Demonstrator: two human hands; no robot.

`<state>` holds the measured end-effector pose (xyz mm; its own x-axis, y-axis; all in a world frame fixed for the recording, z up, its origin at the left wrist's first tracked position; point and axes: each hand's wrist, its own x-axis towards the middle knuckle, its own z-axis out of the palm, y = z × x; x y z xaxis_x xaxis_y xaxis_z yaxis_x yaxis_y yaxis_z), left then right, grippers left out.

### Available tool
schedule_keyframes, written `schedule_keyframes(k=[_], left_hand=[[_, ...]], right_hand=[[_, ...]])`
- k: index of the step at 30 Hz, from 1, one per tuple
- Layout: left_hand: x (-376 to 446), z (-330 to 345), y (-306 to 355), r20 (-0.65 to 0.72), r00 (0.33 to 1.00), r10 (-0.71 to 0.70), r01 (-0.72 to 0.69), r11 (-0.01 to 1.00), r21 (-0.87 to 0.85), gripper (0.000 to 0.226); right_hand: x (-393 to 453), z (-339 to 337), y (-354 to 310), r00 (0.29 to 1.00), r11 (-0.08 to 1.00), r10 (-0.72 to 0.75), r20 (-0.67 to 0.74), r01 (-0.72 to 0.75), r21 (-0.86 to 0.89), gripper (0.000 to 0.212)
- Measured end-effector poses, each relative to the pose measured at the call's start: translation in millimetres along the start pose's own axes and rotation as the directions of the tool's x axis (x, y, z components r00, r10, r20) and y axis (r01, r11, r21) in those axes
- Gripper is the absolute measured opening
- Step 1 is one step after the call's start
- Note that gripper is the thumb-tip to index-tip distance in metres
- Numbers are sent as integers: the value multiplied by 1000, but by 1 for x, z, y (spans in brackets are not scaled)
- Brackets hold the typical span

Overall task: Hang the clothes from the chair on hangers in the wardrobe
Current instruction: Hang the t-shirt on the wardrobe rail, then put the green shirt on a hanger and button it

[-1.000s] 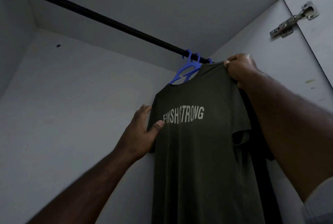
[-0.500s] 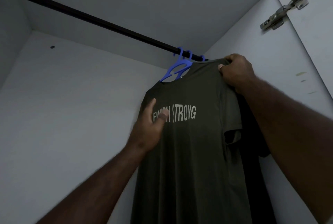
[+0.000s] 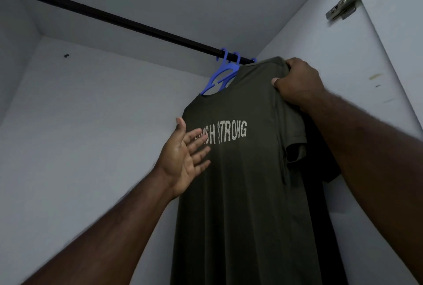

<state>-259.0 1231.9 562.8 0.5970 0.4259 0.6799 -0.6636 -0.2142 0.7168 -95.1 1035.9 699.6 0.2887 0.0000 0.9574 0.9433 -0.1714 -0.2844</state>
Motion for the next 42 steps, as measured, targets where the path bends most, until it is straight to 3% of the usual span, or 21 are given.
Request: schedule_keyframes(k=[6,11,15,18,22,24,29,32,42], left_hand=[[-31,7,-3,16,988,154,-147,898,414,78],[-53,21,-6,64,962,264,-247,754,609,82],[-70,52,-14,108,930,351,-330,668,667,70],[-88,94,-26,184,911,369,-392,637,664,64],[-111,146,-48,157,920,359,-382,735,561,64],[-129,183,-58,179,940,289,-340,775,533,64],[-166,247,-62,188,942,278,-334,825,455,63],[-198,282,-57,212,925,314,-379,785,490,65],[-295,439,-14,299,867,399,-499,690,524,64]], right_hand=[[-39,-26,-22,995,980,-94,-34,87,-178,43],[-88,-57,-45,975,909,-219,-20,197,-367,48],[-124,-84,-50,969,841,-226,98,245,-482,46],[-143,-112,-41,966,760,-196,168,258,-597,45],[-169,-149,-32,956,663,-156,247,287,-691,48],[-181,-176,-27,946,582,-146,289,318,-748,48],[-201,-234,-27,943,525,-77,324,315,-791,47],[-208,-278,-27,944,550,-69,322,305,-778,41],[-243,-469,-39,886,347,-185,425,463,-816,38]])
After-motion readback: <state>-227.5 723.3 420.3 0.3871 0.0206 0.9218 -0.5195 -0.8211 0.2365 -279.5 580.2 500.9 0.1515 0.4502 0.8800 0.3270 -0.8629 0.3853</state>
